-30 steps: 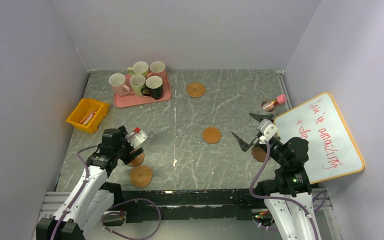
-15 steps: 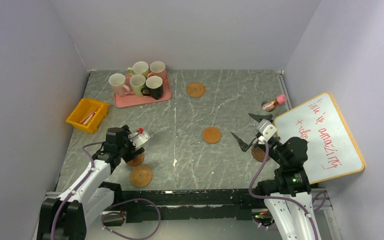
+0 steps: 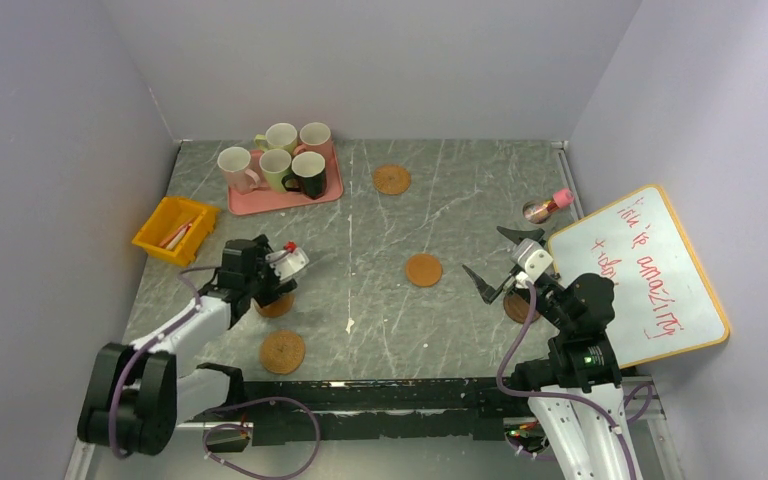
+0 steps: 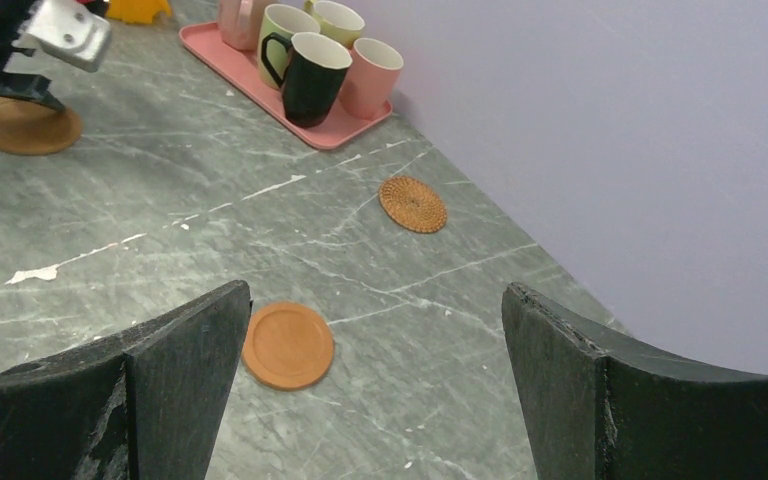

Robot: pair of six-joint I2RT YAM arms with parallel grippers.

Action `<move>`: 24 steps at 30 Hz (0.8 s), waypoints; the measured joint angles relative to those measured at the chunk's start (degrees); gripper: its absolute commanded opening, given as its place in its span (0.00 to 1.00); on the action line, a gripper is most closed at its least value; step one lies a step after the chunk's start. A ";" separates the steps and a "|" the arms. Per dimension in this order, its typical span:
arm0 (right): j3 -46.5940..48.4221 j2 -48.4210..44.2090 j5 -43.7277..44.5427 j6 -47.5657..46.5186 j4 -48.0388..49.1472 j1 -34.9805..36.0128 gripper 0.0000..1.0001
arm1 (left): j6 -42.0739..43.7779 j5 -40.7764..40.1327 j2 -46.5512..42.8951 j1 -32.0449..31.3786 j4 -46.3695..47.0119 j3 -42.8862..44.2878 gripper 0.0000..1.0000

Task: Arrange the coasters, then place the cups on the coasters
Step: Move the coaster to the center of the board.

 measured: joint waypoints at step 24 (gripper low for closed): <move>-0.07 0.79 0.20 -0.94 0.00 0.00 1.00 | -7.43 3.17 -10.32 -2.49 -8.35 14.67 0.96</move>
